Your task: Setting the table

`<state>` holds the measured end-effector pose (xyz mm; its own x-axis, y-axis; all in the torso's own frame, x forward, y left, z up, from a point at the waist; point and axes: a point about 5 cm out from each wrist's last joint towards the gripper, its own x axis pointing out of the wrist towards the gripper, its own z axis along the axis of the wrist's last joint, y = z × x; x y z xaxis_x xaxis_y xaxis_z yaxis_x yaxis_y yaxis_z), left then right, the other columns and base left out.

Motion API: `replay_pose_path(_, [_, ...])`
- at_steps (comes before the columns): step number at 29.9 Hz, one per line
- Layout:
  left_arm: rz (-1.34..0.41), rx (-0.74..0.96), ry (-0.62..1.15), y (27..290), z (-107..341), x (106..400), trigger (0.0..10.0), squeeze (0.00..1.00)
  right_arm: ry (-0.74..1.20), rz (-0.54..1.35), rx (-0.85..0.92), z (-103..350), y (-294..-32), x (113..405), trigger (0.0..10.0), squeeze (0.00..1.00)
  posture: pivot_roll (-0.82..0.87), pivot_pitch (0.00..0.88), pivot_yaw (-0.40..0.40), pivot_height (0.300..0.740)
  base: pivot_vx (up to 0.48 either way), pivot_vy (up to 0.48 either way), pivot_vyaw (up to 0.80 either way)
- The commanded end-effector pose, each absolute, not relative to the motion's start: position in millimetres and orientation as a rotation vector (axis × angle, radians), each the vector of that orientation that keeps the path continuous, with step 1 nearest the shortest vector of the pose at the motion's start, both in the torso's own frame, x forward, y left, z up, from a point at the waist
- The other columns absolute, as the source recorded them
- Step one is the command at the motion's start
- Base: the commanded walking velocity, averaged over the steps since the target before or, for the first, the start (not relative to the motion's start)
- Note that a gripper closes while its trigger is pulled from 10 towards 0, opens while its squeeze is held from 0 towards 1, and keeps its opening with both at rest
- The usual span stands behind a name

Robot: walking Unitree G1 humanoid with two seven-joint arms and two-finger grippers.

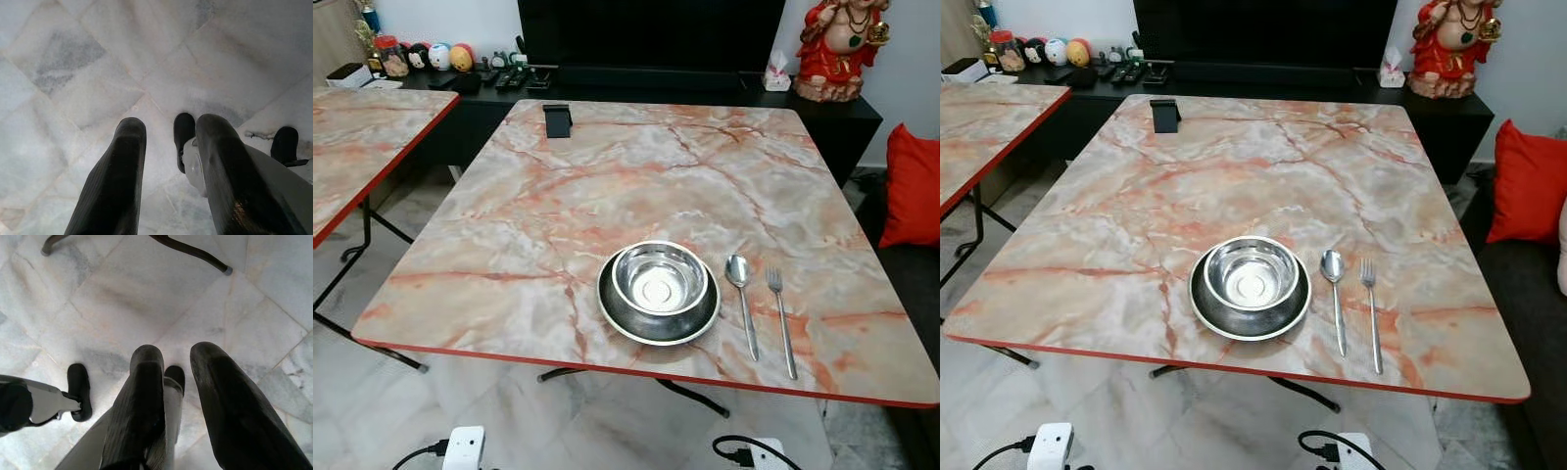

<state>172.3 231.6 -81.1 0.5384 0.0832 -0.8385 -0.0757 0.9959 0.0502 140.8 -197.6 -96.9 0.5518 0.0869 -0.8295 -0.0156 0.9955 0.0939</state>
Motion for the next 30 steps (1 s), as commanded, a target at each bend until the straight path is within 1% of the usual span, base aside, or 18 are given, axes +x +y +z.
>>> replay_pose_path(1, [0.104,0.011,1.024,232,-84,168,10.0,0.0,1.002,0.05,0.102,-99,-194,136,10.0,0.0,0.01,0.0,0.009,0.736,-0.247,0.345,0.0])
replay_pose_path(5, [0.096,0.014,1.021,228,-83,170,10.0,0.0,1.004,0.05,0.104,-100,-191,136,10.0,0.0,0.0,0.0,0.01,0.736,-0.248,0.342,0.0])
replay_pose_path(11, [0.087,0.021,1.02,225,-84,171,10.0,0.0,0.996,0.069,0.108,-98,-168,150,10.0,0.0,0.0,0.0,0.014,0.736,-0.263,0.404,0.0])
replay_pose_path(15, [0.089,0.022,1.019,226,-83,171,10.0,0.0,0.994,0.072,0.105,-98,-165,152,10.0,0.0,0.0,0.0,0.014,0.736,-0.261,0.407,0.0])
replay_pose_path(17, [0.091,0.027,1.018,230,-83,170,10.0,0.0,0.99,0.01,0.106,-97,-173,154,10.0,0.0,0.0,0.0,0.016,0.736,-0.259,0.409,0.0])
replay_pose_path(20, [0.093,0.029,1.014,234,-82,170,10.0,0.0,0.985,-0.019,0.115,-96,-180,154,10.0,0.0,0.0,0.0,0.017,0.736,-0.261,0.406,0.0])
replay_pose_path(21, [0.11,0.029,0.998,241,-79,171,10.0,0.0,0.975,-0.03,0.125,-95,-188,154,10.0,0.0,0.0,0.0,0.016,0.736,0.0,0.296,0.0])
replay_pose_path(24, [0.134,0.046,0.993,251,-77,171,10.0,0.0,0.963,-0.059,0.139,-94,-199,151,10.0,0.0,0.01,0.0,0.013,0.736,0.0,0.0,0.0])
replay_pose_path(26, [0.133,0.054,0.993,253,-76,170,10.0,0.0,0.964,-0.071,0.144,-94,-202,150,10.0,0.0,0.01,0.0,0.011,0.736,0.0,0.0,0.0])
replay_pose_path(28, [0.136,0.046,0.989,253,-76,170,10.0,0.0,0.967,-0.083,0.135,-94,-212,146,10.0,0.0,0.01,0.0,0.018,0.736,0.0,0.0,0.0])
replay_pose_path(30, [0.128,0.053,0.985,250,-77,171,10.0,0.0,0.957,-0.104,0.15,-94,-209,147,10.0,0.0,0.01,0.0,0.018,0.736,0.0,0.0,0.0])
